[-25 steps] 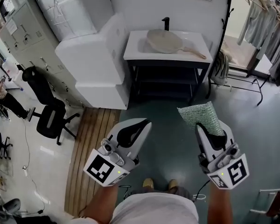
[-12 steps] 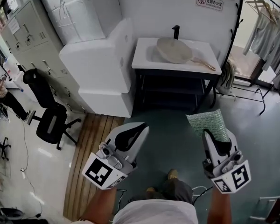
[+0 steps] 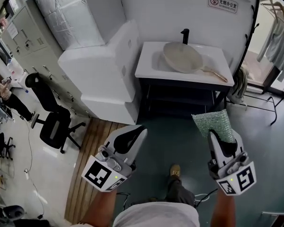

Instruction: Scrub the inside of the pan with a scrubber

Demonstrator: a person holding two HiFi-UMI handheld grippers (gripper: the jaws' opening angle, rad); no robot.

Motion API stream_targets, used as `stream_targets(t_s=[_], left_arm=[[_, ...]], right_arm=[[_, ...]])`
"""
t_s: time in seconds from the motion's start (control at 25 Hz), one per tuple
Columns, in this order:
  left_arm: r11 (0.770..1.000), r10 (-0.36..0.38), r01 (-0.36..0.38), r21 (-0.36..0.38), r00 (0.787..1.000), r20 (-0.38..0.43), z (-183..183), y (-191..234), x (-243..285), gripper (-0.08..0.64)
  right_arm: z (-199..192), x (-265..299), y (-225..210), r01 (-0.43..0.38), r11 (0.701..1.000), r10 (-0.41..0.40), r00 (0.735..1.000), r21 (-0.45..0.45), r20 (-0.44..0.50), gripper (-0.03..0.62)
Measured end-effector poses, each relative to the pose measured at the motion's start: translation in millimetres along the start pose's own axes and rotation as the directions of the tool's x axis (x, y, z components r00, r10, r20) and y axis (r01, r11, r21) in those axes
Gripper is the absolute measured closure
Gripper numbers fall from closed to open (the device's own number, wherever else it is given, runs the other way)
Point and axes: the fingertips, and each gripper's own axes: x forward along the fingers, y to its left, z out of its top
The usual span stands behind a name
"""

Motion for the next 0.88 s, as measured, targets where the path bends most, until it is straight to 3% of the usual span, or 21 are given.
stream_targets(t_s=[0.28, 0.52, 0.88], left_arm=[[0.997, 0.081, -0.08, 0.018, 0.996, -0.049, -25.6, 42.8, 86.7, 0.545], [0.994, 0.11, -0.108, 0.03, 0.991, -0.07, -44.0, 68.2, 158.4, 0.545], [0.992, 0.128, -0.125, 0.029, 0.981, -0.146, -70.6, 90.5, 213.1, 0.545]], right_arm=[[-17.0, 43.5, -91.3, -0.046, 0.999, 0.046, 0.999, -0.017, -0.013, 0.512], [-33.0, 74.1, -165.6, -0.084, 0.996, 0.084, 0.996, -0.005, -0.015, 0.512], [-53.9, 98.3, -222.8, -0.096, 0.995, 0.097, 0.995, 0.019, -0.021, 0.512]])
